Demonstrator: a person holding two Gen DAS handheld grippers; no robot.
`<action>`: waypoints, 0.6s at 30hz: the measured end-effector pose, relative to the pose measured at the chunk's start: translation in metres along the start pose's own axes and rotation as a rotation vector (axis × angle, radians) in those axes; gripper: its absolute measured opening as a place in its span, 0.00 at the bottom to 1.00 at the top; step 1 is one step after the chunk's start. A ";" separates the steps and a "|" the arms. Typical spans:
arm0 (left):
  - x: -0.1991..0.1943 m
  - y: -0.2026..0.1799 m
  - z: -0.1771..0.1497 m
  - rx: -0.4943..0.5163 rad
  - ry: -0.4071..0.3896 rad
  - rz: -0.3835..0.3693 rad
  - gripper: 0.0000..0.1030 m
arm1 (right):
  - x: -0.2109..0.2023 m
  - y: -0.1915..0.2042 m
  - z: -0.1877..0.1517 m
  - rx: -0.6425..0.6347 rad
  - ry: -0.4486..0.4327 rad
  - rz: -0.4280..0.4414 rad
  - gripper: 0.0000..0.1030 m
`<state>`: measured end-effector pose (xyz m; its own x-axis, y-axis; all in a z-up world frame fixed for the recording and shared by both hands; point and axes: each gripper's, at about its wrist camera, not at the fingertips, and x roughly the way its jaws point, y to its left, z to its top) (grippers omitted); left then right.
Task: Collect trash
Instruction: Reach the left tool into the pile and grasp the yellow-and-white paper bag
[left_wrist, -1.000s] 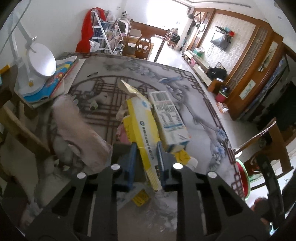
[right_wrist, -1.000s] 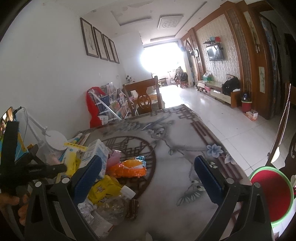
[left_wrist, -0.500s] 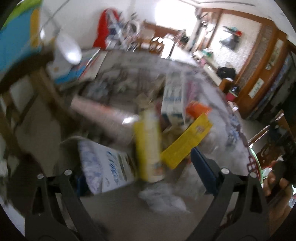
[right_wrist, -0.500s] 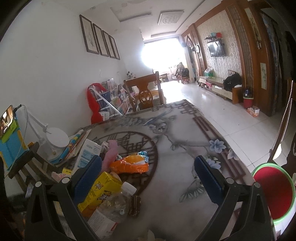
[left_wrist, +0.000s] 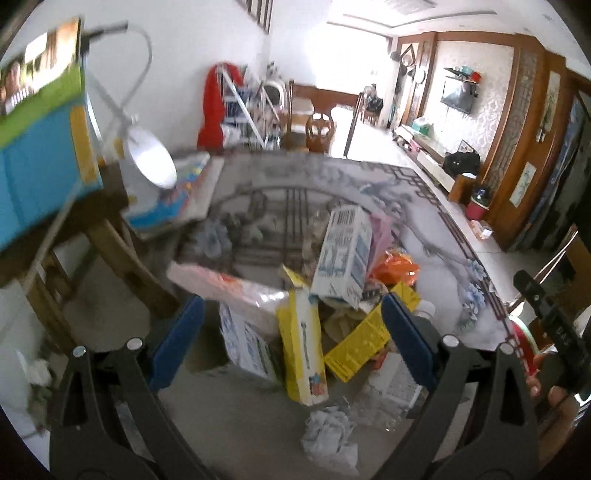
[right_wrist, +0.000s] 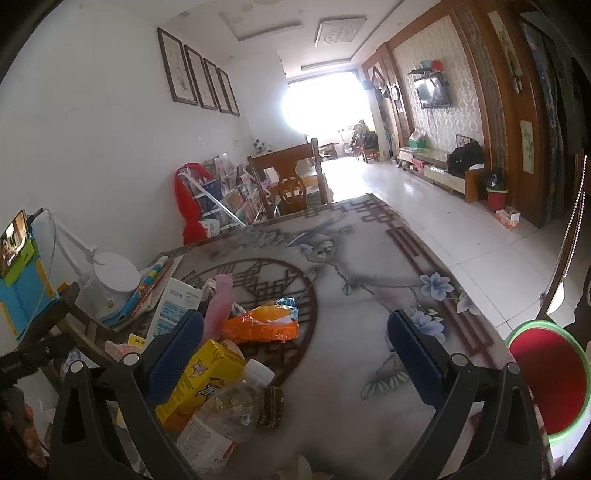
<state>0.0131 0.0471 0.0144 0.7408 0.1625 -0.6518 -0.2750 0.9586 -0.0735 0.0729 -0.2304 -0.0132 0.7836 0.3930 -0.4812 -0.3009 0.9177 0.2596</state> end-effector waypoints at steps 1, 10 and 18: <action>0.003 -0.001 0.000 0.012 0.006 0.002 0.91 | 0.000 0.000 0.000 -0.001 0.001 0.001 0.93; 0.051 -0.022 -0.019 0.051 0.177 -0.072 0.89 | 0.001 -0.002 0.000 0.007 0.017 0.007 0.93; 0.123 0.005 -0.034 -0.112 0.377 -0.048 0.61 | 0.004 -0.004 0.002 0.022 0.024 0.011 0.93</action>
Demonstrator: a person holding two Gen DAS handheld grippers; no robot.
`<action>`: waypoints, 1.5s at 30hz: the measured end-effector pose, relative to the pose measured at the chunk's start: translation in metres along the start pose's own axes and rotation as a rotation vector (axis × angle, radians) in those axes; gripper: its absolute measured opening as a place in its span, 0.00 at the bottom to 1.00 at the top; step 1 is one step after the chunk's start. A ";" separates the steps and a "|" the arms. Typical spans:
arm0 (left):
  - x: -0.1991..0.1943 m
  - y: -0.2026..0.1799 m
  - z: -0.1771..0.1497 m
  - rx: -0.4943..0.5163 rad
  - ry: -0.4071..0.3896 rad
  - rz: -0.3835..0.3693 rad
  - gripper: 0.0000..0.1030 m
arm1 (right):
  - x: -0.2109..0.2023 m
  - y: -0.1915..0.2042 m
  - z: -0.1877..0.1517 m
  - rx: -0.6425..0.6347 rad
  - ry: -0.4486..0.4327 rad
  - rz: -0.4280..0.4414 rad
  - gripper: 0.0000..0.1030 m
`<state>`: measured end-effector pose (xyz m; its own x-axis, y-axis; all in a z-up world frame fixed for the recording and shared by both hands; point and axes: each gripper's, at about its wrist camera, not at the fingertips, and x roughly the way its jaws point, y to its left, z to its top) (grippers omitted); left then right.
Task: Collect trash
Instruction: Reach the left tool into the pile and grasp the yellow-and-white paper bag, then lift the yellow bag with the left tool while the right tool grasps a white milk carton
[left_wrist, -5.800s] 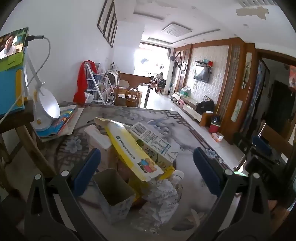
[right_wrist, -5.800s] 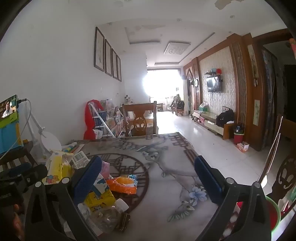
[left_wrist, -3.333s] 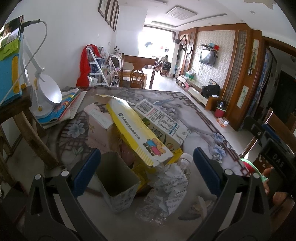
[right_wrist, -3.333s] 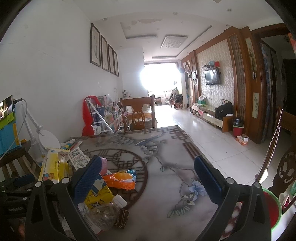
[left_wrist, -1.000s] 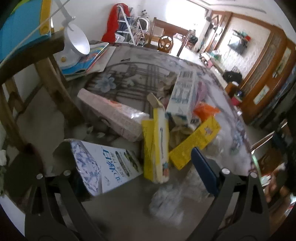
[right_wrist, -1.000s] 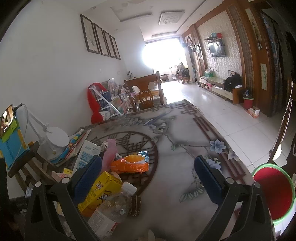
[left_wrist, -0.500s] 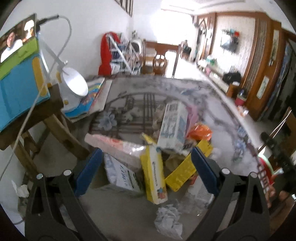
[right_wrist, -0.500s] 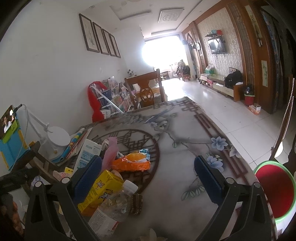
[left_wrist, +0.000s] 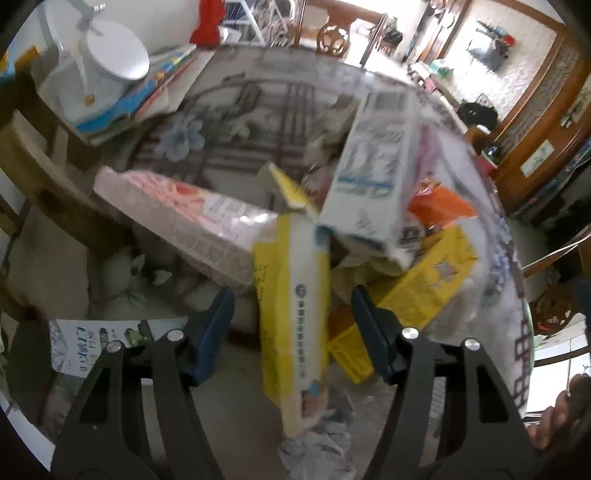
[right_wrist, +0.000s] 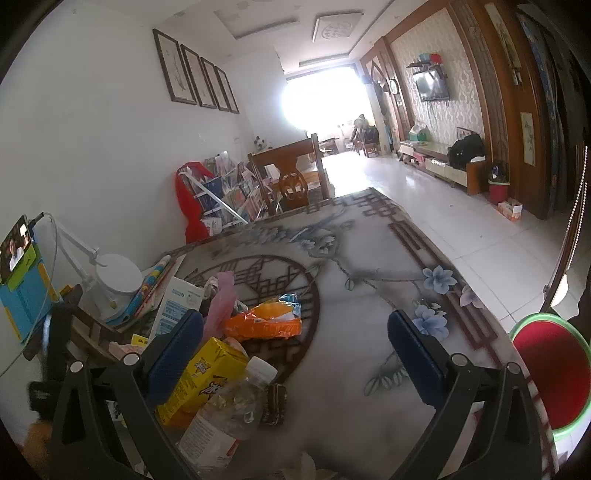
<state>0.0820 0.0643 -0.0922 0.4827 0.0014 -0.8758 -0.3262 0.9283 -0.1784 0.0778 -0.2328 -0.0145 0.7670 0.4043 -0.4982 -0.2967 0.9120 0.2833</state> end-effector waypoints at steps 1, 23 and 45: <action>0.005 0.000 -0.002 -0.002 0.009 -0.014 0.61 | 0.001 0.000 0.000 0.000 0.006 0.002 0.93; -0.093 0.000 -0.031 0.011 -0.293 -0.375 0.29 | 0.029 0.031 -0.008 -0.222 0.057 -0.103 0.93; -0.098 0.022 -0.027 -0.088 -0.308 -0.414 0.29 | 0.177 0.107 0.024 -0.041 0.534 -0.112 0.82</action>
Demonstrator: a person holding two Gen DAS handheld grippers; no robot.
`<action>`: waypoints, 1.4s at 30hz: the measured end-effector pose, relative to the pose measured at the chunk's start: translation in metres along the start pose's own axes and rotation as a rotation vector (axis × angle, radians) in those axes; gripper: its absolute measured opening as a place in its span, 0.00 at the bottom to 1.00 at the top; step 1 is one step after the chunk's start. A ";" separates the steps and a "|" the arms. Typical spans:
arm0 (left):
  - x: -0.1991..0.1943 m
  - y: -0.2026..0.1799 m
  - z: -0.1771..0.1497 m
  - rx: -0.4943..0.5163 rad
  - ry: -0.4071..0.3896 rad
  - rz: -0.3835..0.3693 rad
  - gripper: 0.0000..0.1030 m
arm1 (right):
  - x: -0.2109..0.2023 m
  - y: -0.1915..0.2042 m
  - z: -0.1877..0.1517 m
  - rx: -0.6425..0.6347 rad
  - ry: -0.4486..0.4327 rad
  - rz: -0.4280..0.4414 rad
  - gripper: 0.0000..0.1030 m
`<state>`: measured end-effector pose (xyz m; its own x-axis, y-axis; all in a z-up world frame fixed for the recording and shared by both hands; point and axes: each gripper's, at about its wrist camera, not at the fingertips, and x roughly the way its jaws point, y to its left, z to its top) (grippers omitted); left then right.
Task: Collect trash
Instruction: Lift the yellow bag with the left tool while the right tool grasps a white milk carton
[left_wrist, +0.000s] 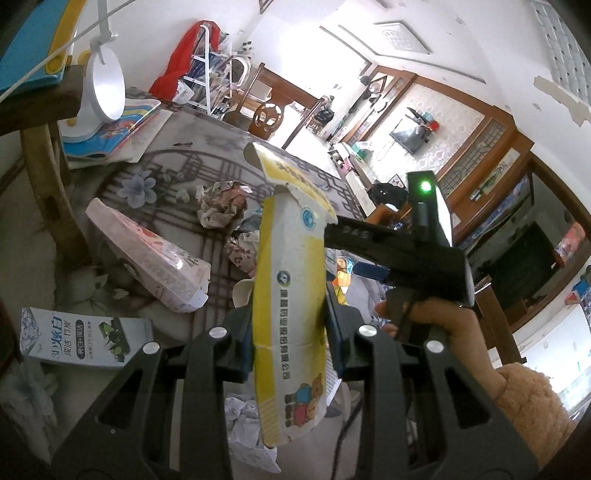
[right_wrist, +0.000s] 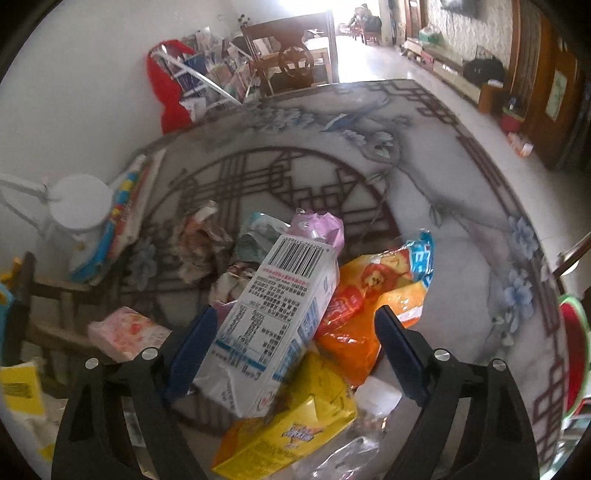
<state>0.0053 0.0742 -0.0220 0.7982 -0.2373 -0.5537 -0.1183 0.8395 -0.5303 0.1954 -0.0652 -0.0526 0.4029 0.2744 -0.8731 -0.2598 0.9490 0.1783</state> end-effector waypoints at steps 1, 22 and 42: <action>0.000 0.000 0.000 0.000 0.001 0.001 0.29 | 0.002 0.002 -0.001 -0.012 0.005 -0.008 0.82; 0.004 0.002 -0.001 0.002 0.015 0.026 0.30 | -0.010 0.015 -0.013 -0.165 -0.046 -0.059 0.68; 0.009 0.000 -0.003 0.019 0.034 0.042 0.30 | 0.001 -0.006 -0.018 -0.146 -0.113 -0.137 0.39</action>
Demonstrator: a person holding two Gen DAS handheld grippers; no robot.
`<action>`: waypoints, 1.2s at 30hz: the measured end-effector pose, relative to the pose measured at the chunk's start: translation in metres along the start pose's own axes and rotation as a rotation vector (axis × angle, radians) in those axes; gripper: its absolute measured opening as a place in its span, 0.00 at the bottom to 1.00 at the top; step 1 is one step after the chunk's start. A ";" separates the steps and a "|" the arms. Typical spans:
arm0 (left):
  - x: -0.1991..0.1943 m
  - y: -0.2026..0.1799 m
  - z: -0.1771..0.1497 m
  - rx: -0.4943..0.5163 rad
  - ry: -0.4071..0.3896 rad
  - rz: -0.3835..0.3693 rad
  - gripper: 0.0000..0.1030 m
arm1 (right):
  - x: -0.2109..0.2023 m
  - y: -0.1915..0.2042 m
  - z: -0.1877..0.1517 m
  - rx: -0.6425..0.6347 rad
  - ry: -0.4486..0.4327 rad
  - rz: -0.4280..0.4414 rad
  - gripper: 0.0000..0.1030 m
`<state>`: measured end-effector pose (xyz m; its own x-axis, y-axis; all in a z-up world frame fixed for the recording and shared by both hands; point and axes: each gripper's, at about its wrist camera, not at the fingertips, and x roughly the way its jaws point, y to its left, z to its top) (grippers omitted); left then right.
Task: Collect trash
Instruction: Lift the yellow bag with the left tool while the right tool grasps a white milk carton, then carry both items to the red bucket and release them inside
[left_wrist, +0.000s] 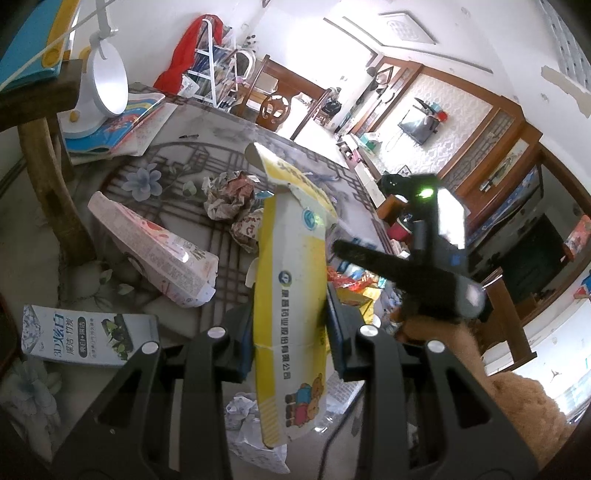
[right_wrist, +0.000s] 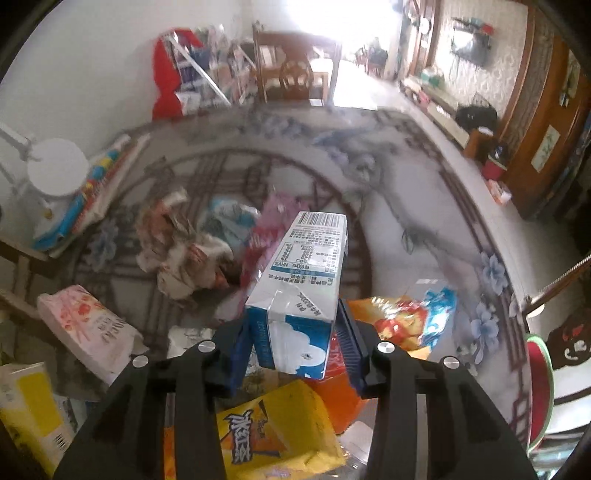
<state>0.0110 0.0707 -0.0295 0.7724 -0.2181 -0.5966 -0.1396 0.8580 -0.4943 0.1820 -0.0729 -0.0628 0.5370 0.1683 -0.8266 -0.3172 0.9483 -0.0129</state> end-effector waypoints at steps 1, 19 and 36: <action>0.001 -0.001 -0.001 0.004 0.002 0.003 0.30 | -0.008 -0.001 0.000 -0.006 -0.024 0.007 0.39; 0.025 -0.025 -0.016 0.132 0.060 0.061 0.30 | -0.115 -0.120 -0.047 0.129 -0.217 0.128 0.35; 0.052 -0.114 -0.047 0.313 0.113 -0.039 0.30 | -0.128 -0.281 -0.121 0.315 -0.279 -0.094 0.35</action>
<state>0.0374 -0.0603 -0.0339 0.6971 -0.2886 -0.6563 0.0990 0.9454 -0.3104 0.1078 -0.3939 -0.0216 0.7571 0.1022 -0.6453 -0.0259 0.9916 0.1267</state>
